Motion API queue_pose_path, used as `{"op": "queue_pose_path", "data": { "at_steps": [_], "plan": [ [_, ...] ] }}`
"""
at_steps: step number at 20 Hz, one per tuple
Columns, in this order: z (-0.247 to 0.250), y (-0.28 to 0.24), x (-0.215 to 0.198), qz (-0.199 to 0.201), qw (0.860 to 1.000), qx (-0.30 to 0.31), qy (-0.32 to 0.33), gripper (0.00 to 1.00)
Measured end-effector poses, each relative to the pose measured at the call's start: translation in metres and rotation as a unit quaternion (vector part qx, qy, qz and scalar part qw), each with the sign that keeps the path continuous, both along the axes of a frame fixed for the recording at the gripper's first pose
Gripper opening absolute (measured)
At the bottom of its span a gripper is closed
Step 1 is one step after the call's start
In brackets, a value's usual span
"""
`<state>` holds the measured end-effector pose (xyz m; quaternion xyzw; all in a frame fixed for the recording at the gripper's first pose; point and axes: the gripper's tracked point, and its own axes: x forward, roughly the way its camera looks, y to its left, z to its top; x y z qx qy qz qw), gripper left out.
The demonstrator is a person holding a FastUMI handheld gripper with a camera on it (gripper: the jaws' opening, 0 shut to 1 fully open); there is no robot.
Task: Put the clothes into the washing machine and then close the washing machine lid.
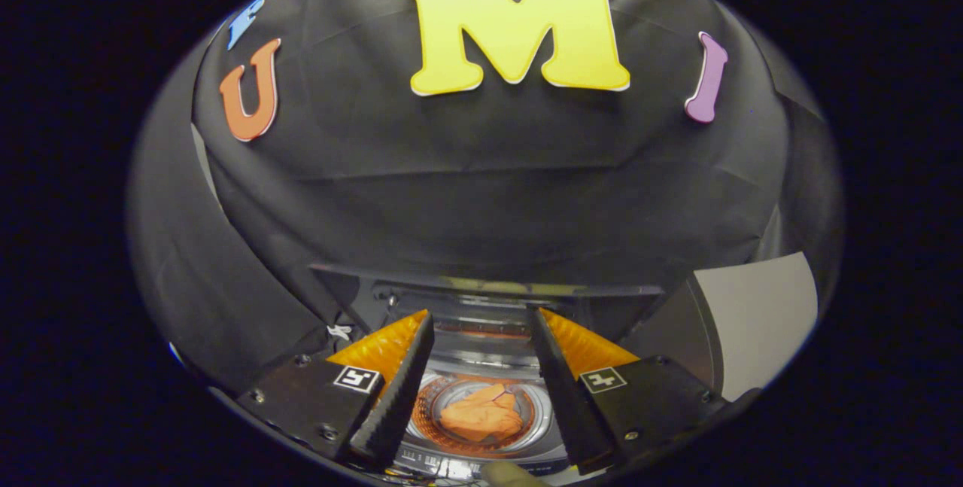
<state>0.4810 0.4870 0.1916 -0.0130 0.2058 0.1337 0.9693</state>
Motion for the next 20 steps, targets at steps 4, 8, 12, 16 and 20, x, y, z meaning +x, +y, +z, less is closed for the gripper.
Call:
{"op": "queue_pose_path", "data": {
  "at_steps": [4, 8, 12, 16, 20],
  "plan": [
    [0.025, 0.008, 0.020, -0.001, 1.000, 0.011, -0.004, 0.82],
    [0.036, 0.019, 0.034, -0.001, 1.000, 0.016, -0.002, 0.82],
    [0.036, 0.027, 0.055, -0.011, 1.000, 0.006, 0.002, 0.83],
    [0.026, 0.037, 0.076, -0.020, 1.000, 0.002, 0.020, 0.82],
    [0.009, 0.042, 0.094, -0.029, 0.999, 0.003, 0.042, 0.83]
  ]
}}
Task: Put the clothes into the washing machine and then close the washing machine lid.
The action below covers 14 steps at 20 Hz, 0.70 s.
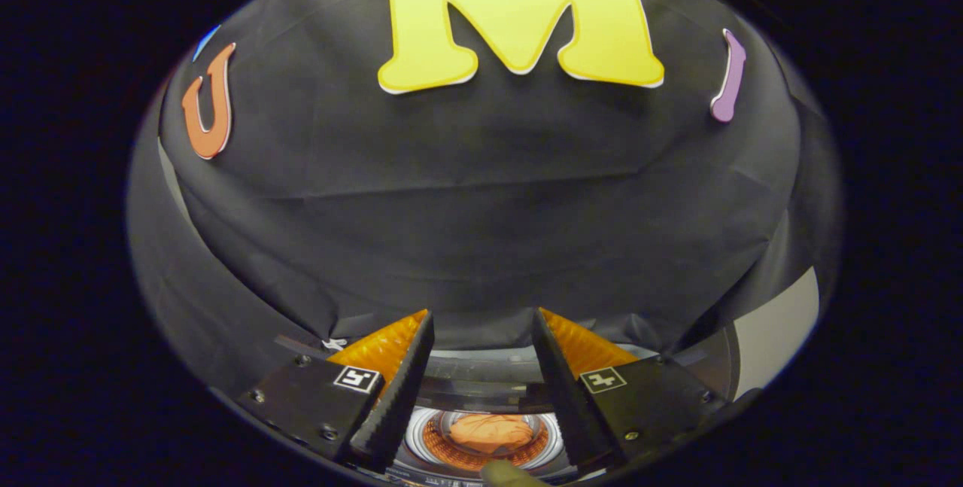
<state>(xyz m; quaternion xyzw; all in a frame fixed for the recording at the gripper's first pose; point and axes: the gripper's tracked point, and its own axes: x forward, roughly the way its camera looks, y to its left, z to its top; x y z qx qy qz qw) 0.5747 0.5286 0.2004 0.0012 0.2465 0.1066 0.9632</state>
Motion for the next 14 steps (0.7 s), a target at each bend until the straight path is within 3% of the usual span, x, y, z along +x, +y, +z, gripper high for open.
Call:
{"op": "queue_pose_path", "data": {
  "at_steps": [5, 14],
  "plan": [
    [-0.028, -0.006, 0.011, -0.015, 0.999, -0.011, 0.030, 0.83],
    [-0.028, -0.009, 0.009, -0.026, 1.000, -0.009, -0.004, 0.84]
  ]
}}
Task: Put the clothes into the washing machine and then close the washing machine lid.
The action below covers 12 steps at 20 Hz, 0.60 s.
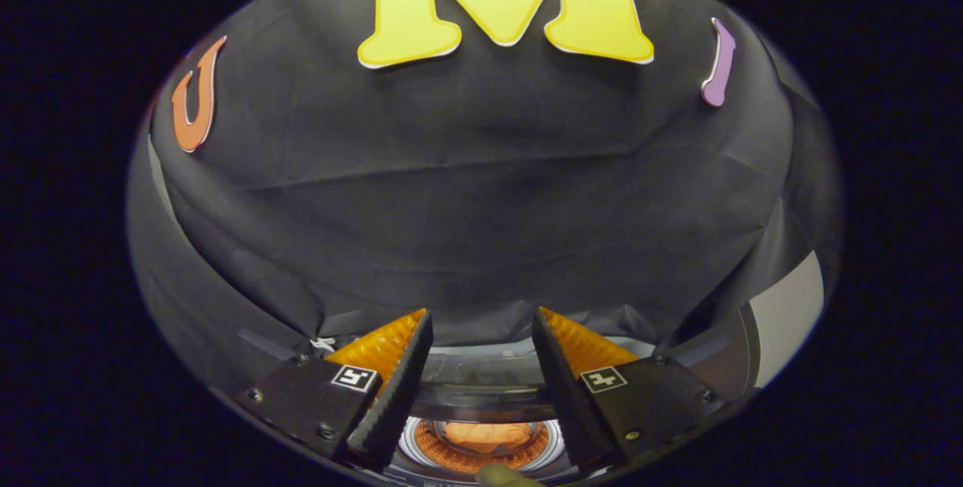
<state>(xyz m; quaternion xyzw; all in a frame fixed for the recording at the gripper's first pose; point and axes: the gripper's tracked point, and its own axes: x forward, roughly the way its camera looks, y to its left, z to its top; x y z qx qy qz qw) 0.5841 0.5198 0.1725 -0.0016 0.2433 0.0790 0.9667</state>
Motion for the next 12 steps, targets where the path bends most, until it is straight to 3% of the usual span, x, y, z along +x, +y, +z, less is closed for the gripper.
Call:
{"op": "queue_pose_path", "data": {
  "at_steps": [12],
  "plan": [
    [-0.005, -0.004, -0.030, 0.011, 0.999, 0.002, -0.031, 0.84]
  ]
}}
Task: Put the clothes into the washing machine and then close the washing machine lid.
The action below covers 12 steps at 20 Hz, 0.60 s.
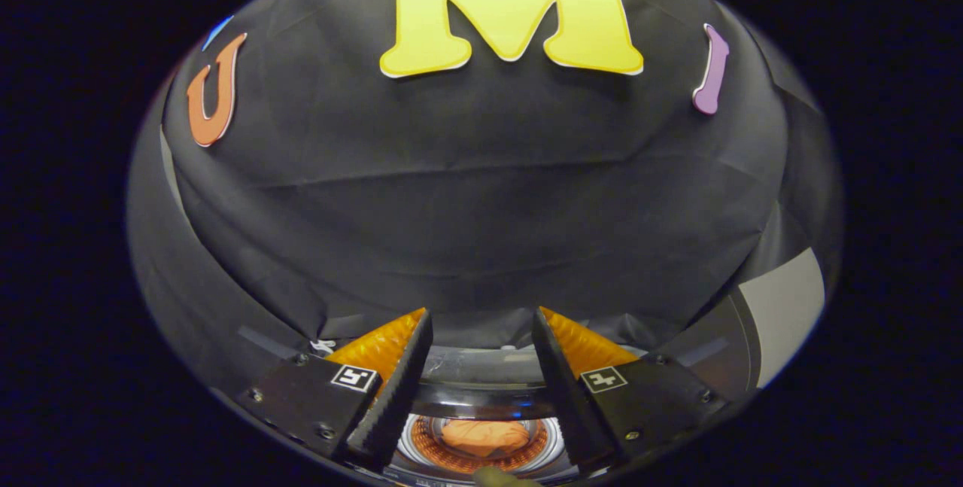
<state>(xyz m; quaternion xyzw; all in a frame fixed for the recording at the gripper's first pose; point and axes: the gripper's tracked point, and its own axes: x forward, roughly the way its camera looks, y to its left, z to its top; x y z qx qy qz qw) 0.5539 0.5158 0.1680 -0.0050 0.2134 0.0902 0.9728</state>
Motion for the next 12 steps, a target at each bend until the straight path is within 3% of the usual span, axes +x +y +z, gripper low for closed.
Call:
{"op": "queue_pose_path", "data": {
  "at_steps": [12],
  "plan": [
    [-0.014, -0.005, -0.040, 0.005, 1.000, 0.003, -0.012, 0.84]
  ]
}}
